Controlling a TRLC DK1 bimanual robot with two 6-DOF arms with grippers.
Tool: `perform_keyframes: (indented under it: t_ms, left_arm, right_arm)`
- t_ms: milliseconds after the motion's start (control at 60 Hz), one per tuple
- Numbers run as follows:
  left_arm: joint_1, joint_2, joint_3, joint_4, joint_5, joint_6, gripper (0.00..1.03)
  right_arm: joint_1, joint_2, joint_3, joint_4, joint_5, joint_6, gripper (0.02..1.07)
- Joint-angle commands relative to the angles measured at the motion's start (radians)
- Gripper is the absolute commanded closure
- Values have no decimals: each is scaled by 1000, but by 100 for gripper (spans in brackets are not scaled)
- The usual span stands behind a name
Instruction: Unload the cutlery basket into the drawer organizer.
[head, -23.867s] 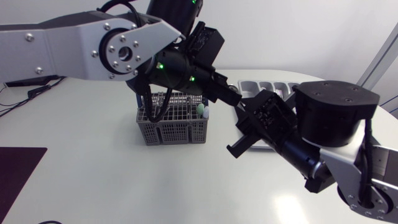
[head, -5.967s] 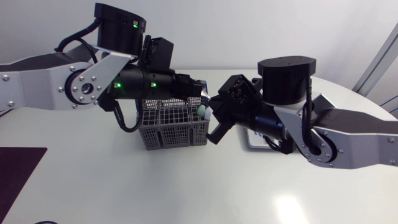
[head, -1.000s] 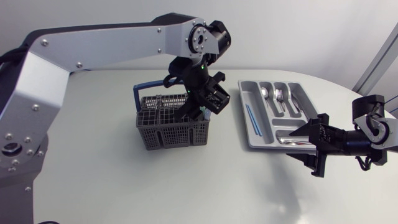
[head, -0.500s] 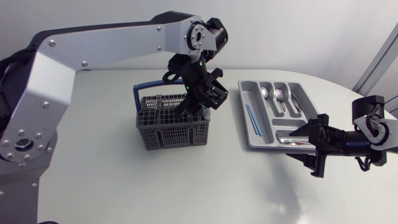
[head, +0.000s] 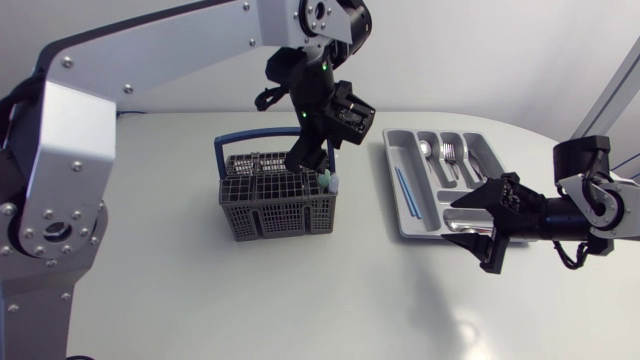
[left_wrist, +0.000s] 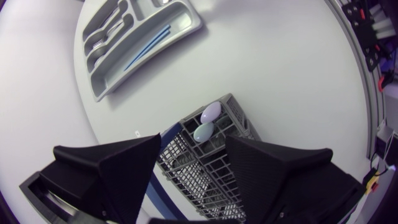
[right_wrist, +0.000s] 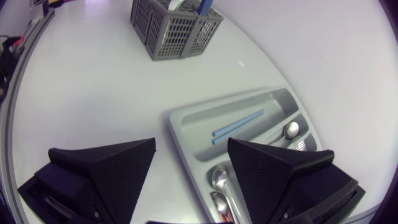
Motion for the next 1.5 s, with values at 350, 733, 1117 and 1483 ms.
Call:
perform_keyframes:
  t_ms: [350, 733, 1117, 1483]
  left_arm:
    - [41, -303, -497, 337, 150, -410, 5]
    - [81, -451, -686, 490, 147, -582, 5]
    - [121, -542, -804, 528, 147, -594, 5]
    - [134, -605, -873, 559, 147, -607, 5]
  right_arm:
    - [408, 44, 216, 38, 139, 712, 24]
    - [480, 264, 422, 2, 99, 975, 45]
    - [549, 346, 577, -127, 139, 1073, 58]
    - [603, 402, 627, -183, 209, 1087, 91]
